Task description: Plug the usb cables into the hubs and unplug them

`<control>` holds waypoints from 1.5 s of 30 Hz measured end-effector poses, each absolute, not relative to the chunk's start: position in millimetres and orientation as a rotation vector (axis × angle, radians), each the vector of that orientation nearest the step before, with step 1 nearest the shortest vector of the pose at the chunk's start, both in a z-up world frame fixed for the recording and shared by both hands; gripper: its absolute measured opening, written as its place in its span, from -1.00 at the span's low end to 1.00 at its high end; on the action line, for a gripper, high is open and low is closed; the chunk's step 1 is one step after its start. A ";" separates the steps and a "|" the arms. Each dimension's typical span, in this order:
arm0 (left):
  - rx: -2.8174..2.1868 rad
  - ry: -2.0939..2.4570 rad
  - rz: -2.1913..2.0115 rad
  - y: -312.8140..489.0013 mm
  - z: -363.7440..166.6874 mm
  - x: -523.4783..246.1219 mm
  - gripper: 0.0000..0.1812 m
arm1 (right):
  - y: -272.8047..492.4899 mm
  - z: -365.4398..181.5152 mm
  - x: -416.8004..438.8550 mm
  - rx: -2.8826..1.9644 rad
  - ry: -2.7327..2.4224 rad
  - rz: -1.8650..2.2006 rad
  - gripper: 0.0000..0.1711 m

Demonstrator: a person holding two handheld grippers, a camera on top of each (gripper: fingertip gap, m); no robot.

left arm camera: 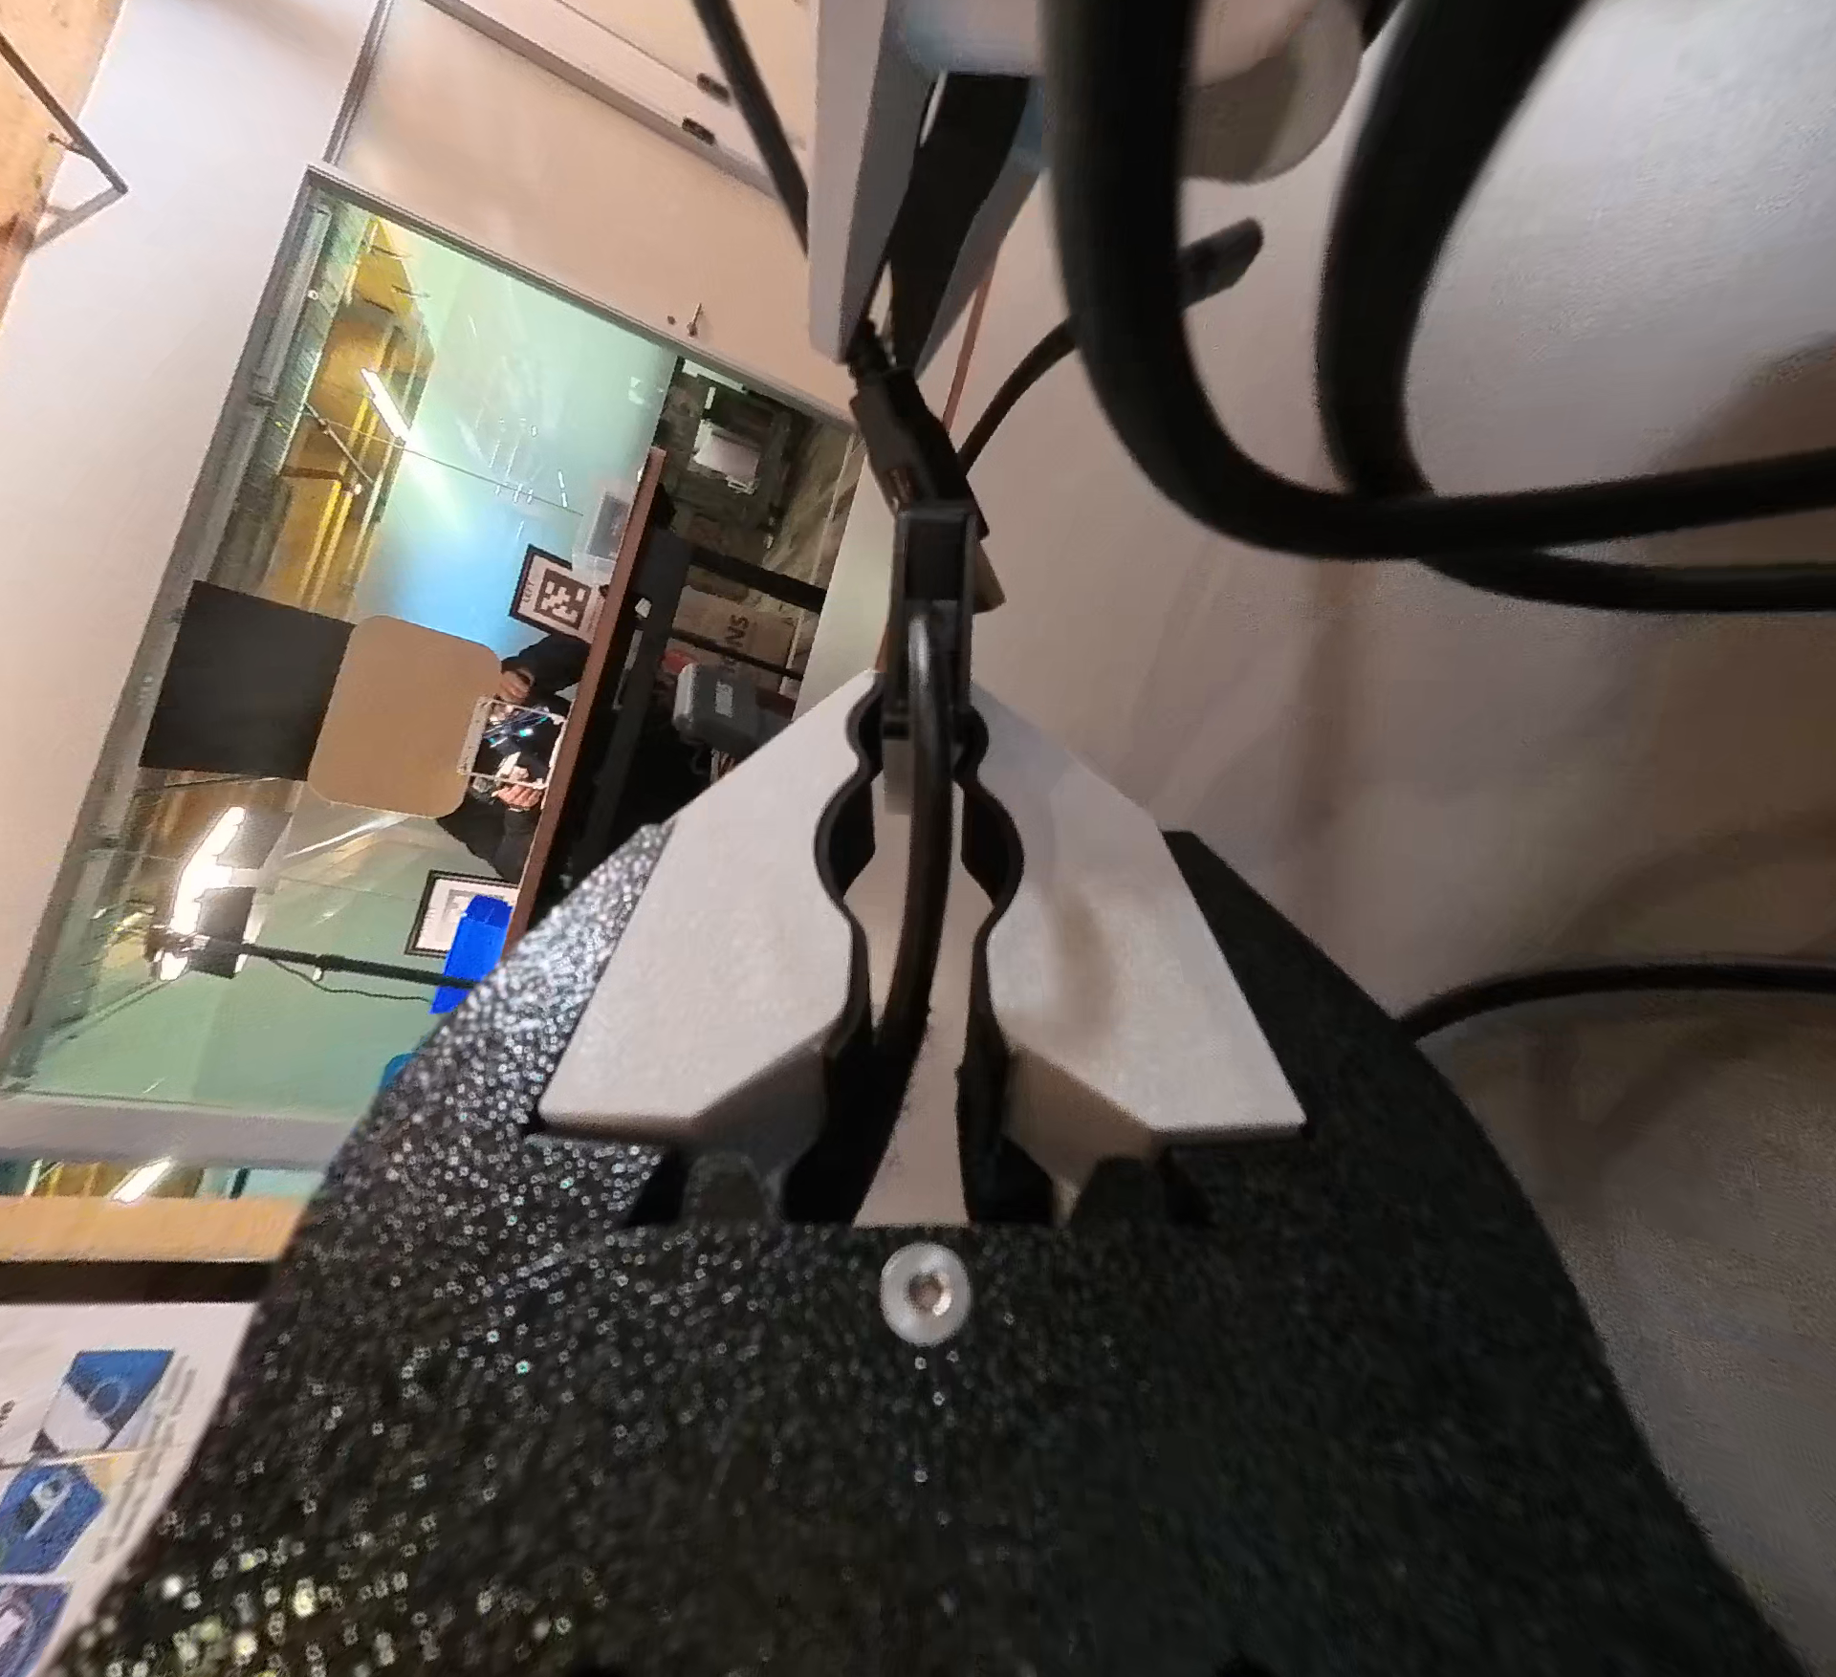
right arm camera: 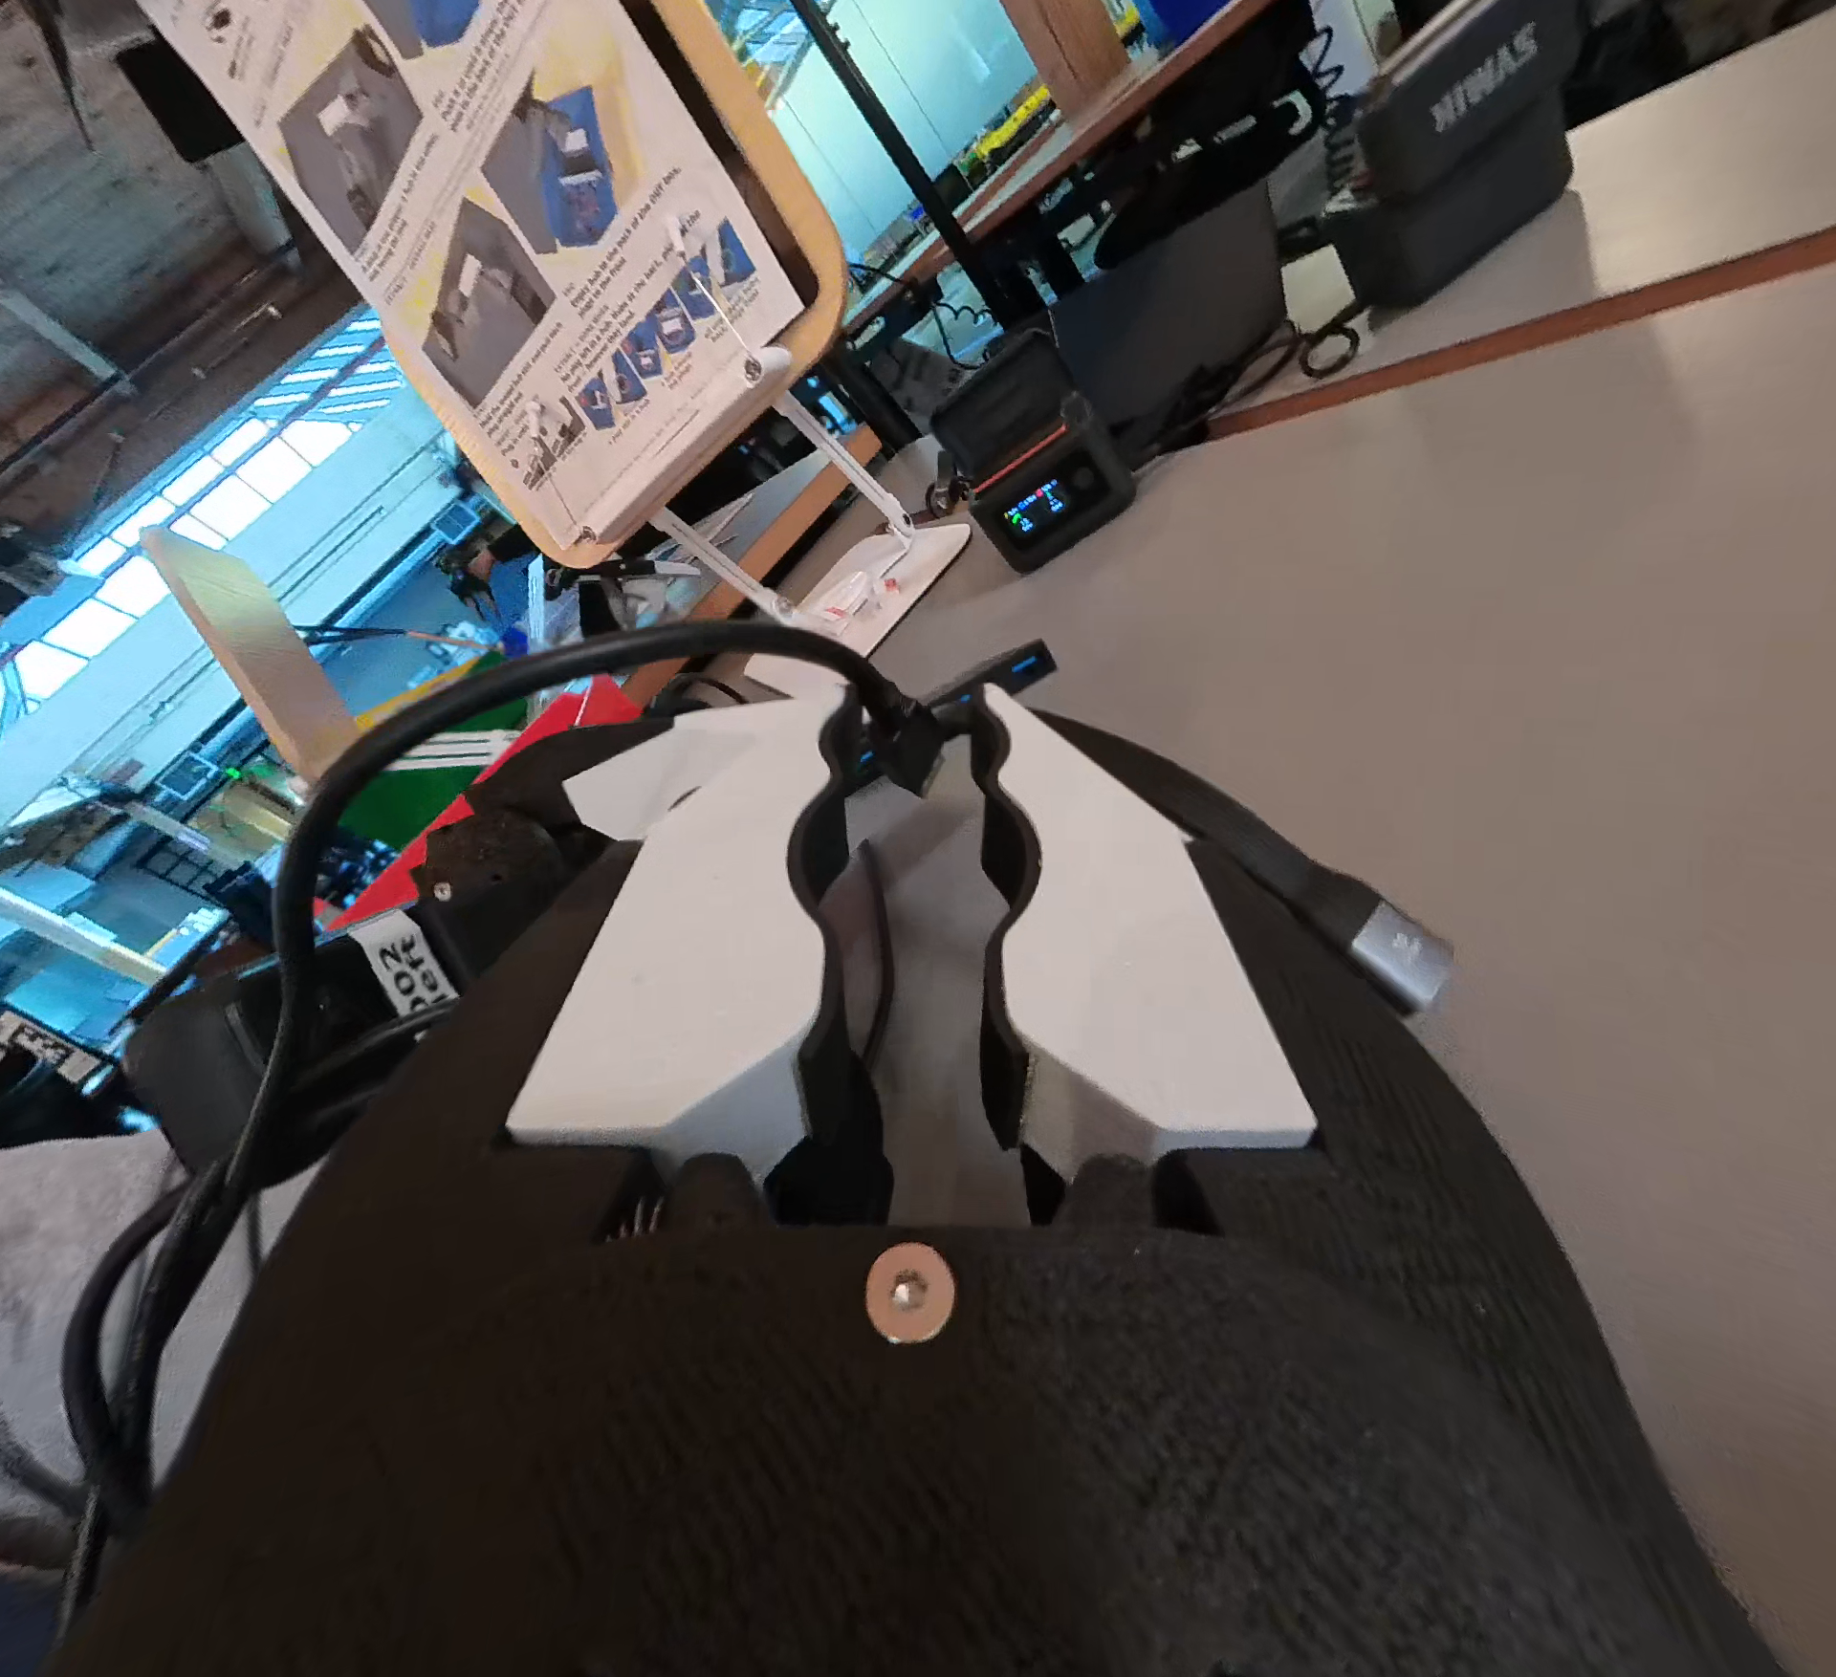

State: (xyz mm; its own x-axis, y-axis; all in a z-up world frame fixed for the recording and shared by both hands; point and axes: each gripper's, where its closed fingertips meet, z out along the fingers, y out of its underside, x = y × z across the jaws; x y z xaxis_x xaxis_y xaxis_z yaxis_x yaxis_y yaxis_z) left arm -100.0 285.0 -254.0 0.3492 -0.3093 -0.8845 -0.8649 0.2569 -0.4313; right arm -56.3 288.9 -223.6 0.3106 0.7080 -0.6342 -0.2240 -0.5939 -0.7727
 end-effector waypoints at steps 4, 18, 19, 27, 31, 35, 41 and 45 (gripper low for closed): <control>-1.295 1.234 0.585 286.0 -256.1 -100.4 -0.90 | 293.9 -231.1 -52.8 -1.790 -0.368 1.445 -0.82; -1.372 1.224 0.596 295.3 -264.5 -113.2 -0.90 | 285.6 -219.2 -55.5 -1.707 -0.426 1.573 -0.98; -1.384 1.206 0.577 296.0 -263.5 -114.9 -0.90 | 285.1 -206.3 -51.2 -1.633 -0.403 1.618 -0.98; -1.237 1.093 0.582 287.9 -231.3 -113.6 -0.90 | 262.4 -155.2 -37.0 -1.217 -0.097 2.455 -0.98; -1.182 1.085 0.607 283.8 -224.3 -111.1 -0.90 | 251.5 -148.0 -40.9 -1.123 -0.080 2.632 -0.99; -1.158 1.082 0.610 281.6 -221.8 -109.4 -0.90 | 249.3 -146.1 -41.1 -1.122 -0.108 2.617 -0.99; -1.142 1.121 0.276 266.7 -225.1 -93.1 -0.91 | 246.5 -142.1 -43.0 -1.196 -0.363 2.169 -0.98; -1.183 1.073 -0.067 257.9 -220.8 -89.2 -0.91 | 246.7 -145.4 -48.0 -1.283 -0.543 1.758 -0.99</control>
State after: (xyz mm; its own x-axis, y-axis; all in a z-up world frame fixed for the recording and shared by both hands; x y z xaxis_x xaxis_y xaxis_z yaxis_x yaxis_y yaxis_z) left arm -89.2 257.9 -220.8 0.5354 -0.5526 -0.6388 -0.4685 0.4350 -0.7690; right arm -48.0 246.7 -145.4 -0.0920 0.8377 -0.5383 -0.3884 -0.5280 -0.7552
